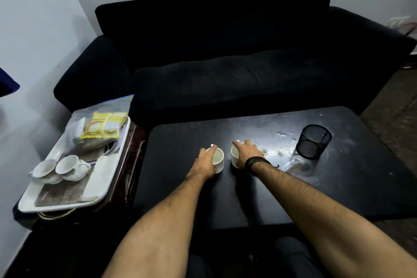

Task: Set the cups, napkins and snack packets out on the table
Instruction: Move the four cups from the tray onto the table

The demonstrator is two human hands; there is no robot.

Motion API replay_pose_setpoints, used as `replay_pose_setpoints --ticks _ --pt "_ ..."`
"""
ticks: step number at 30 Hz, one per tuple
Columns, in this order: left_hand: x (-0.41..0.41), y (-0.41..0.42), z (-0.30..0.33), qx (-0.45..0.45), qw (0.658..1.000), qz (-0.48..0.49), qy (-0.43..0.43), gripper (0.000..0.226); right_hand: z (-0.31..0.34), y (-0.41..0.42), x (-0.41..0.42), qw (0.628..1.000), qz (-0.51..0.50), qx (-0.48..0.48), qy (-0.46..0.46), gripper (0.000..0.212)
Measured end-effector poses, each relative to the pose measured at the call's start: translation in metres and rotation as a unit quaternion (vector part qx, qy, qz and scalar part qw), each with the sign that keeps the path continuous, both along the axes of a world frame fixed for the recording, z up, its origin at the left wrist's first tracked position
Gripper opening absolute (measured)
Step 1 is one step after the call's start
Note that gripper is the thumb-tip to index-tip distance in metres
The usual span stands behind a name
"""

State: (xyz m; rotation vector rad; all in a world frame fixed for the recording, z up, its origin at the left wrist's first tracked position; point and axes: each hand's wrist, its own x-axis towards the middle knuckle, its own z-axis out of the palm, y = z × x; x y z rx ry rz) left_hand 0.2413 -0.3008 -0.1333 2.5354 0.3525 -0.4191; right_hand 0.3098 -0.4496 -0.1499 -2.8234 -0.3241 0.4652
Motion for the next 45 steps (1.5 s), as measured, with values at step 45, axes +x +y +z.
replay_pose_setpoints --ticks 45 --pt "-0.183 0.324 0.074 0.181 0.936 0.29 -0.081 0.067 0.087 0.352 -0.143 0.943 0.295 0.129 -0.085 0.065"
